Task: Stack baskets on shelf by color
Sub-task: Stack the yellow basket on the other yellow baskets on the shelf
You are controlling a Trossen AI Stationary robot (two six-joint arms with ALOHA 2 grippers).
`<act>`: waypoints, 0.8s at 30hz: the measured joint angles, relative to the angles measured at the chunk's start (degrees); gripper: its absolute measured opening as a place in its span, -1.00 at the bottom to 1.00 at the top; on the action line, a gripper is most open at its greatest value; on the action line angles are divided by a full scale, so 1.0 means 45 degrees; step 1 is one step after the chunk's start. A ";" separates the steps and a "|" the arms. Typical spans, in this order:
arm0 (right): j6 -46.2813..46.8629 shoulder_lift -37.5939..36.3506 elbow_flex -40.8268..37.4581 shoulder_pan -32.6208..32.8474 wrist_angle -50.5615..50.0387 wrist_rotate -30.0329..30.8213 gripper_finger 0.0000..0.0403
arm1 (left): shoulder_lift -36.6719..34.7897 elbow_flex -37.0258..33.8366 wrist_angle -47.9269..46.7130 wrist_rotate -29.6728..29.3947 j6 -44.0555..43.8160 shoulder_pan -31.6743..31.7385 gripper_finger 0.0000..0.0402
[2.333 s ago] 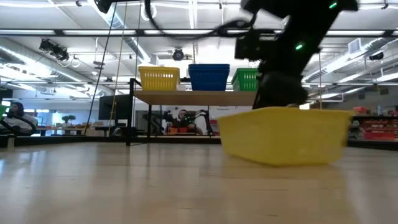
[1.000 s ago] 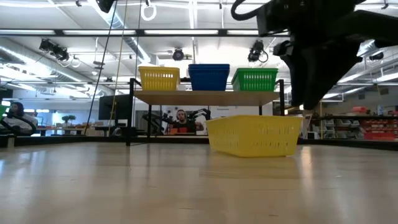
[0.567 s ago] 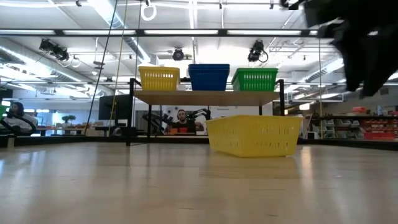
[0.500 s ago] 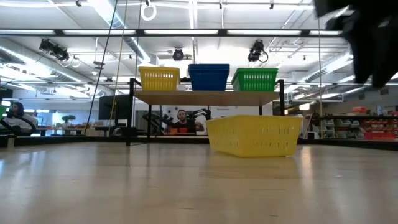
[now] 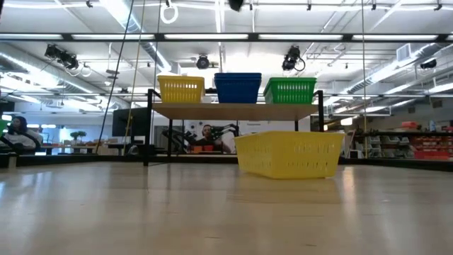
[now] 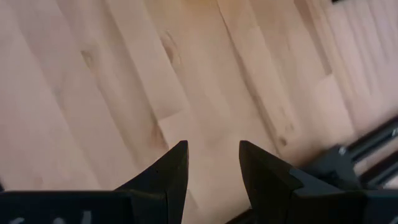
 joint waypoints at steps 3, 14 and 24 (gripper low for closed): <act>0.1364 0.0141 -0.0002 0.0946 -0.0221 0.0000 -0.26 | 0.0999 0.0959 -0.0911 0.0004 -0.0361 0.0294 -0.42; 0.3989 0.0718 -0.0073 0.3000 -0.1048 0.0407 -0.26 | 0.2795 0.2358 -0.4127 0.0814 -0.2309 0.1391 -0.12; 0.3148 0.0722 -0.0083 0.2816 -0.1057 0.1295 -0.26 | 0.3384 0.2360 -0.4252 0.0999 -0.3340 0.1431 0.11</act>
